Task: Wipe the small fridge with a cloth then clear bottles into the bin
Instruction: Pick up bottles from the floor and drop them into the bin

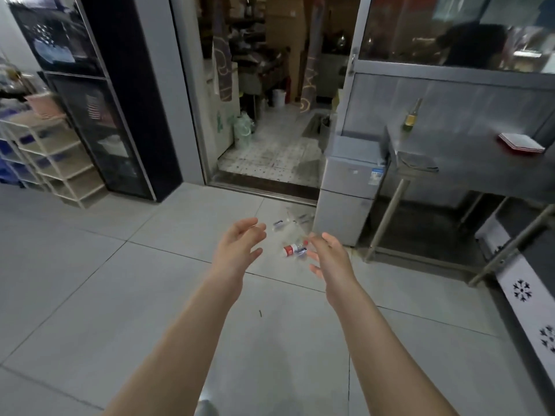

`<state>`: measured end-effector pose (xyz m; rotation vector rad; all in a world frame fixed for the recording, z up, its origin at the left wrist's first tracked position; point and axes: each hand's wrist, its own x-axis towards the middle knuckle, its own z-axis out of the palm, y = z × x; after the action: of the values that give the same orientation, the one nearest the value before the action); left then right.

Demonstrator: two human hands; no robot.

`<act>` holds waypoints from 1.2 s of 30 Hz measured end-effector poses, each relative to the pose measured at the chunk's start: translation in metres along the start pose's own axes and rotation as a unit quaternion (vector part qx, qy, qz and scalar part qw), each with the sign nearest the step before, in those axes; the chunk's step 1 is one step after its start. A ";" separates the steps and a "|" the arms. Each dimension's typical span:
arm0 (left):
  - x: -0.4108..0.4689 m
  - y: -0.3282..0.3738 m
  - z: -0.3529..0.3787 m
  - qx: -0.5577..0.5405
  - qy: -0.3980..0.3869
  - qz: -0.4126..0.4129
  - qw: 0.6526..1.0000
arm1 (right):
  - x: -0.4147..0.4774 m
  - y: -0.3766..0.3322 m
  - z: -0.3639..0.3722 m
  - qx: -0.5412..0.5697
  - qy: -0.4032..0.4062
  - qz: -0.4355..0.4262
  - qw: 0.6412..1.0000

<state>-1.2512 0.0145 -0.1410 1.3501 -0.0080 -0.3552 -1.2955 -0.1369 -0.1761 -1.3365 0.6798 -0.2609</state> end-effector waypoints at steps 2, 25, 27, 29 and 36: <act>0.043 0.002 -0.009 0.005 -0.011 -0.009 1.000 | 0.033 -0.001 0.019 0.003 0.015 0.001 1.000; 0.476 0.025 -0.022 0.089 -0.162 -0.137 0.973 | 0.367 -0.015 0.166 0.056 0.208 0.081 0.973; 0.512 0.020 -0.008 0.104 -0.176 -0.138 0.969 | 0.405 -0.015 0.167 0.057 0.217 0.093 0.970; 0.548 0.016 0.006 0.127 -0.183 -0.152 0.963 | 0.443 -0.017 0.168 0.044 0.227 0.109 0.967; 0.655 0.004 0.048 0.146 -0.208 -0.180 0.950 | 0.549 -0.031 0.171 0.046 0.257 0.127 0.957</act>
<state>-0.6404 -0.1978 -0.2553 1.5476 -0.1731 -0.9751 -0.7593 -0.3057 -0.2997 -1.0802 1.2526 -0.4330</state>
